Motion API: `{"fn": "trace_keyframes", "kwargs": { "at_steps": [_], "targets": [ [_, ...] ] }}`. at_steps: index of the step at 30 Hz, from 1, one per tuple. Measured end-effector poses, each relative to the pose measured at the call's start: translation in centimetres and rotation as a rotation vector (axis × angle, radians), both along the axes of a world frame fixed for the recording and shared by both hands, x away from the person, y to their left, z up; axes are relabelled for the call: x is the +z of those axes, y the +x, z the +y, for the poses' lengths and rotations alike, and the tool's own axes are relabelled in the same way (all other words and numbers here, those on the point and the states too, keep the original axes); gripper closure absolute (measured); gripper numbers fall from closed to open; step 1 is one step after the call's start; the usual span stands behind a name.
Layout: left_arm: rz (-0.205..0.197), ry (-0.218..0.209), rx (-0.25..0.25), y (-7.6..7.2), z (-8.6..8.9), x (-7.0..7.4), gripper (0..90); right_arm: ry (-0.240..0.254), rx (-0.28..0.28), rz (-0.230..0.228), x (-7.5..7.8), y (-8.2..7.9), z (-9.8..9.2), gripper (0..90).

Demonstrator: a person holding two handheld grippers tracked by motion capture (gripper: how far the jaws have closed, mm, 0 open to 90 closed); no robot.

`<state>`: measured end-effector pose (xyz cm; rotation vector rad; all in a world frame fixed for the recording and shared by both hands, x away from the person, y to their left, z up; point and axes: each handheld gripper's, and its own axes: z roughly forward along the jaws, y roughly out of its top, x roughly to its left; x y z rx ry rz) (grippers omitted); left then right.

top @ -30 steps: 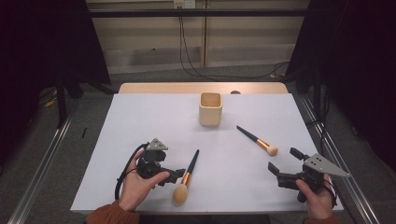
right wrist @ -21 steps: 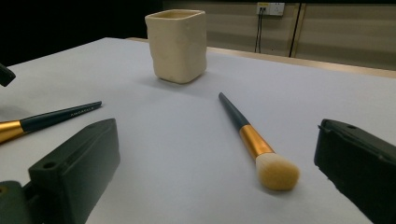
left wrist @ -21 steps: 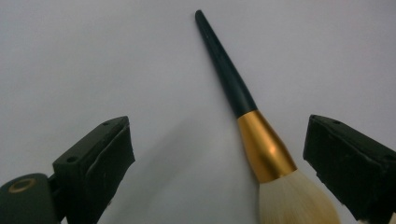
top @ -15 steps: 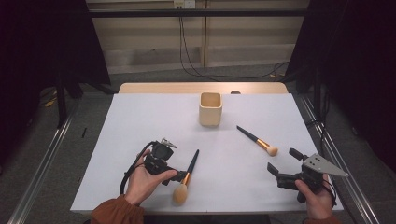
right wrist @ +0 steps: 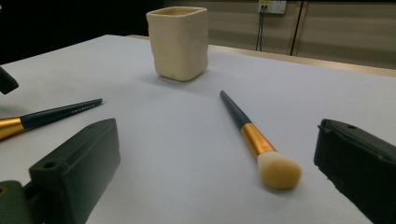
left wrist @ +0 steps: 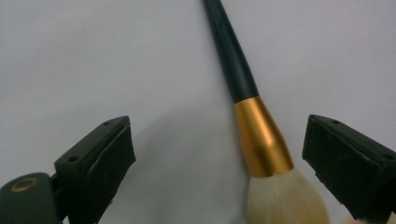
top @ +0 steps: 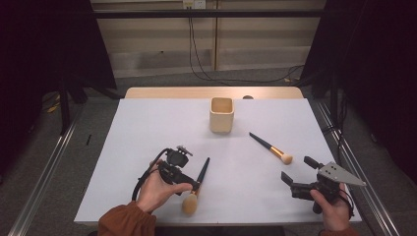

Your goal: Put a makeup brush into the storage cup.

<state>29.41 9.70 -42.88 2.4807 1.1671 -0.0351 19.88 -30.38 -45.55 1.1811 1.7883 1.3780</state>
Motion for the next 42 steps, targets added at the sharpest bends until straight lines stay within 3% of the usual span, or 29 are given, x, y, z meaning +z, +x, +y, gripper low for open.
{"fn": "trace_keyframes", "kwargs": {
  "at_steps": [10, 20, 26, 30, 37, 42],
  "targets": [
    [0.090, 0.045, -0.024, 0.1, -1.3, -1.0, 16.7, -0.009, 0.004, 0.002, -0.1, 0.0, 0.0, 0.2],
    [0.130, 0.051, -0.009, 0.0, -2.1, -1.7, 26.3, -0.018, 0.009, 0.003, -0.1, 0.1, 0.1, 0.2],
    [0.124, 0.066, -0.002, -0.1, -2.3, -1.6, 35.3, -0.019, 0.011, 0.007, -0.1, 0.1, 0.1, 0.2],
    [0.142, 0.064, -0.006, -0.4, -2.3, -1.5, 39.6, -0.015, 0.008, 0.011, -0.1, 0.1, 0.1, 0.2],
    [0.117, 0.112, -0.030, -0.9, -3.2, -1.5, 51.5, -0.016, 0.006, 0.011, -0.2, 0.1, 0.2, 0.2],
    [0.105, 0.115, -0.028, -1.0, -3.0, -1.5, 59.6, -0.018, 0.005, 0.011, -0.2, 0.1, 0.2, 0.2]
  ]
}}
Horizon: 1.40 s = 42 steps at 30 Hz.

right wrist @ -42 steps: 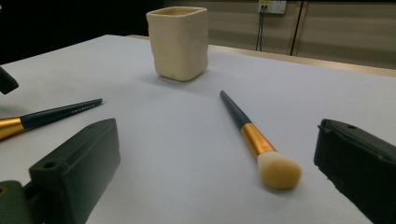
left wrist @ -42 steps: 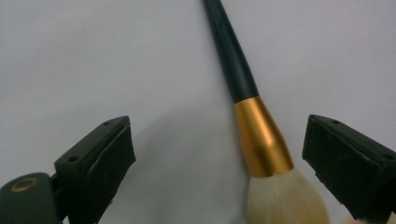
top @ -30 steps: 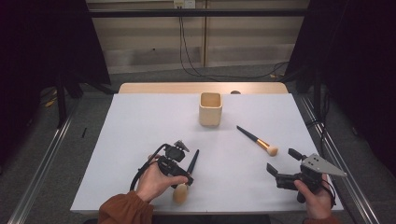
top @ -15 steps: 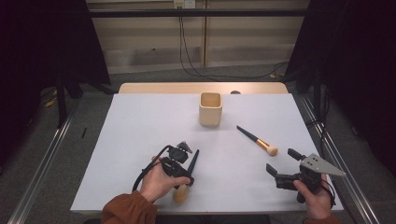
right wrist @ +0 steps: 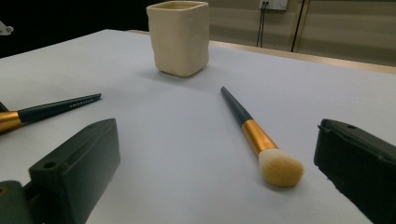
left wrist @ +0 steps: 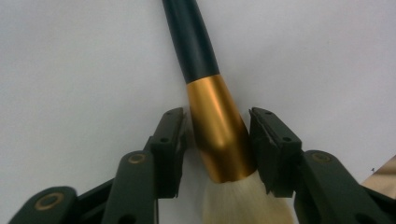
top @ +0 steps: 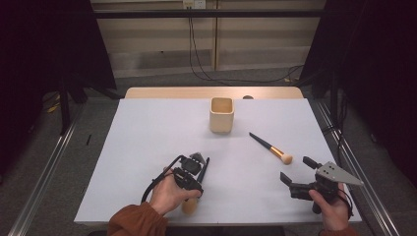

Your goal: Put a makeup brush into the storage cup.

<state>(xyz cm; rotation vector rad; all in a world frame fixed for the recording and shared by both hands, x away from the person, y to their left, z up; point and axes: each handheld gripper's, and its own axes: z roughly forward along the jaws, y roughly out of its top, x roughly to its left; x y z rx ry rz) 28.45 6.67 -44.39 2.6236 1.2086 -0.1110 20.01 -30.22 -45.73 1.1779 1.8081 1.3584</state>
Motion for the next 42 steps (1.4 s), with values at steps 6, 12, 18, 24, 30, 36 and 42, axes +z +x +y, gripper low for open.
{"fn": "trace_keyframes", "kwargs": {
  "at_steps": [6, 12, 18, 24, 30, 36, 42],
  "targets": [
    [-0.009, 0.016, -0.012, 0.0, 0.0, 0.0, 65.7, 0.001, 0.000, 0.001, 0.0, 0.0, 0.1, 0.2],
    [0.007, 0.003, -0.027, 0.3, 0.3, -0.1, 66.5, 0.003, -0.001, 0.003, 0.0, 0.0, 0.0, 0.2],
    [0.024, -0.045, -0.023, 0.6, 1.0, -0.1, 66.8, 0.003, 0.000, 0.004, 0.0, 0.0, 0.0, 0.2],
    [0.032, -0.088, -0.031, 0.7, 1.7, -0.1, 66.9, 0.008, -0.004, 0.005, 0.0, 0.1, 0.0, 0.2],
    [0.022, -0.126, -0.012, 0.9, 2.4, 0.0, 66.9, 0.010, -0.006, 0.006, 0.0, 0.1, 0.0, 0.2],
    [-0.007, -0.195, 0.007, 1.2, 3.7, 0.5, 66.9, 0.011, -0.006, 0.006, 0.0, 0.1, 0.0, 0.2],
    [-0.069, -0.298, 0.023, 1.4, 5.1, 1.5, 66.9, 0.008, -0.006, 0.003, -0.1, 0.1, 0.0, 0.2]
  ]
}}
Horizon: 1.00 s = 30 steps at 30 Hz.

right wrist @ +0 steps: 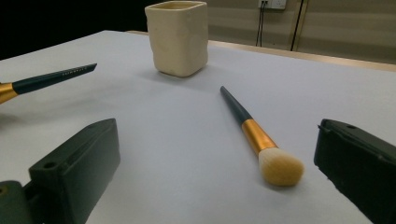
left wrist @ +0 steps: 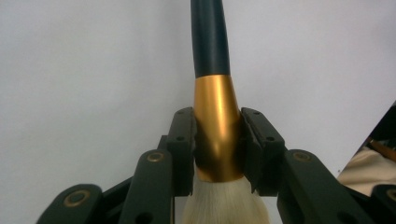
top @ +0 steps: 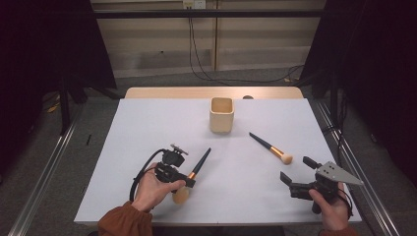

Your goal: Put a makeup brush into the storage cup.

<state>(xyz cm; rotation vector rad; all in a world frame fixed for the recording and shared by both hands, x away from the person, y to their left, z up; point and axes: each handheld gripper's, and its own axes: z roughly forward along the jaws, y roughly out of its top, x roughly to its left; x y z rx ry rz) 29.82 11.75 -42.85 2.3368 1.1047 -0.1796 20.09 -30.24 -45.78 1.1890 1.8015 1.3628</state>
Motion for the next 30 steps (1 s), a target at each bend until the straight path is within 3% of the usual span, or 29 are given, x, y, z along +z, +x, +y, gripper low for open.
{"fn": "trace_keyframes", "kwargs": {
  "at_steps": [3, 5, 6, 7, 9, 11, 12, 17, 18, 19, 20, 21, 22, 25, 30],
  "targets": [
    [-0.022, -0.026, 0.015, 0.0, 0.5, 0.3, 66.8, 0.003, -0.001, 0.000, 0.0, 0.0, 0.0, 0.2],
    [-0.060, -0.073, 0.030, 0.1, 1.1, 0.7, 66.8, 0.006, -0.002, -0.001, 0.0, 0.0, 0.0, 0.2],
    [-0.060, -0.073, 0.030, 0.1, 1.1, 0.7, 66.9, 0.006, -0.002, -0.001, 0.0, 0.0, 0.0, 0.2],
    [-0.092, -0.102, 0.031, 0.1, 1.5, 0.9, 66.9, 0.007, -0.003, -0.002, 0.0, 0.0, 0.0, 0.2],
    [-0.098, -0.113, 0.038, 0.1, 1.6, 1.0, 66.8, 0.001, 0.001, -0.004, 0.0, 0.0, 0.0, 0.2],
    [-0.139, -0.169, 0.053, 0.1, 2.2, 1.0, 66.9, 0.005, -0.002, -0.005, 0.0, 0.0, 0.0, 0.2],
    [-0.139, -0.169, 0.053, 0.1, 2.2, 1.0, 66.9, 0.005, -0.002, -0.005, 0.0, 0.0, 0.0, 0.2],
    [-0.231, -0.246, 0.060, -0.1, 3.0, 1.2, 66.8, 0.008, -0.001, -0.010, 0.0, 0.0, 0.0, 0.2],
    [-0.285, -0.285, 0.061, -0.2, 3.4, 1.2, 66.8, 0.009, -0.001, -0.012, 0.0, 0.0, 0.0, 0.2],
    [-0.285, -0.285, 0.061, -0.2, 3.4, 1.2, 66.8, 0.009, -0.001, -0.012, 0.0, 0.0, 0.0, 0.2],
    [-0.298, -0.297, 0.058, -0.2, 3.5, 1.3, 66.8, 0.009, 0.001, -0.014, 0.0, 0.0, -0.1, 0.2],
    [-0.340, -0.317, 0.044, -0.3, 3.5, 1.4, 66.8, 0.012, 0.000, -0.015, 0.1, 0.0, -0.1, 0.2],
    [-0.340, -0.317, 0.044, -0.3, 3.5, 1.4, 66.8, 0.012, 0.000, -0.015, 0.1, 0.0, -0.1, 0.2],
    [-0.390, -0.358, 0.024, -0.4, 3.8, 1.6, 66.8, 0.013, 0.003, -0.018, 0.1, 0.0, 0.0, 0.2],
    [-0.443, -0.400, -0.038, -0.5, 3.7, 1.9, 66.8, 0.018, 0.011, -0.027, 0.1, 0.0, 0.0, 0.2]
  ]
}}
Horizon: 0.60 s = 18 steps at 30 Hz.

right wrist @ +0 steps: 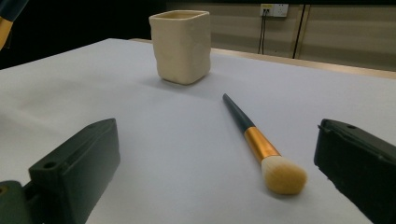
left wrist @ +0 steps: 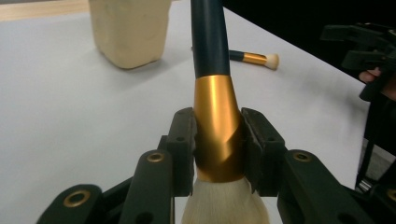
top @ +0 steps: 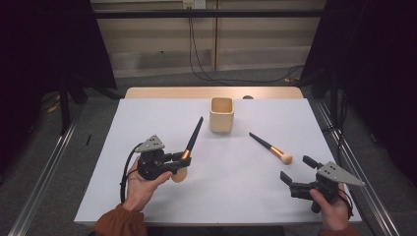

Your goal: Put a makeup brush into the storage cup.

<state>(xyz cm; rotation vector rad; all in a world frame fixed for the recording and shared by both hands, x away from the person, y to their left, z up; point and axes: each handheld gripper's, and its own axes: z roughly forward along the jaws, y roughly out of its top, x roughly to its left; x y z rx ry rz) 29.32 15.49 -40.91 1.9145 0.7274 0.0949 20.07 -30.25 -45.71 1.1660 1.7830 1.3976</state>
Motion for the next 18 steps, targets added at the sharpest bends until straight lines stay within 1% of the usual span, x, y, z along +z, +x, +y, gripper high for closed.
{"fn": "trace_keyframes", "kwargs": {
  "at_steps": [2, 3, 4, 6, 7, 8, 9, 10, 11, 13, 14, 15, 16, 17, 18],
  "targets": [
    [-0.009, -0.011, -0.031, 0.0, -0.1, 0.1, 66.8, 0.006, 0.004, -0.004, 0.0, 0.0, 0.0, 0.1],
    [-0.011, -0.014, -0.037, 0.0, -0.2, 0.2, 66.8, 0.006, 0.006, -0.006, 0.0, 0.0, 0.0, 0.2],
    [-0.015, 0.001, -0.061, 0.0, -0.5, 0.3, 66.8, 0.012, 0.012, -0.010, 0.1, 0.0, 0.1, 0.1],
    [-0.018, 0.004, -0.082, -0.1, -0.8, 0.4, 66.8, 0.016, 0.020, -0.009, 0.2, 0.0, 0.2, 0.1],
    [-0.011, 0.005, -0.089, -0.1, -0.9, 0.5, 66.9, 0.016, 0.025, -0.012, 0.2, 0.1, 0.3, 0.1],
    [-0.011, 0.005, -0.089, -0.1, -0.9, 0.5, 66.9, 0.016, 0.025, -0.012, 0.2, 0.1, 0.3, 0.1],
    [-0.010, -0.001, -0.101, 0.0, -1.0, 0.6, 66.9, 0.020, 0.028, -0.014, 0.3, 0.1, 0.3, 0.0],
    [-0.010, -0.002, -0.111, 0.0, -1.1, 0.7, 66.8, 0.019, 0.037, -0.019, 0.4, 0.1, 0.4, 0.0],
    [-0.008, -0.004, -0.114, 0.0, -1.2, 0.7, 66.8, 0.028, 0.051, -0.027, 0.7, 0.2, 0.6, 0.0],
    [-0.001, -0.006, -0.135, 0.0, -1.5, 0.8, 66.9, 0.040, 0.071, -0.028, 1.1, 0.3, 0.9, 0.0],
    [0.002, -0.004, -0.139, 0.0, -1.6, 0.9, 66.9, 0.040, 0.071, -0.028, 1.1, 0.3, 0.9, 0.0],
    [0.004, 0.001, -0.154, 0.1, -2.0, 0.9, 66.9, 0.065, 0.093, -0.028, 1.4, 0.4, 1.2, 0.0],
    [0.004, 0.001, -0.154, 0.1, -2.0, 0.9, 66.9, 0.071, 0.097, -0.037, 1.5, 0.5, 1.3, 0.0],
    [0.009, -0.003, -0.162, 0.1, -2.1, 0.9, 66.9, 0.071, 0.097, -0.037, 1.5, 0.5, 1.3, 0.0],
    [0.009, 0.005, -0.173, 0.1, -2.3, 1.0, 66.8, 0.064, 0.106, -0.045, 1.6, 0.6, 1.5, 0.0]
  ]
}}
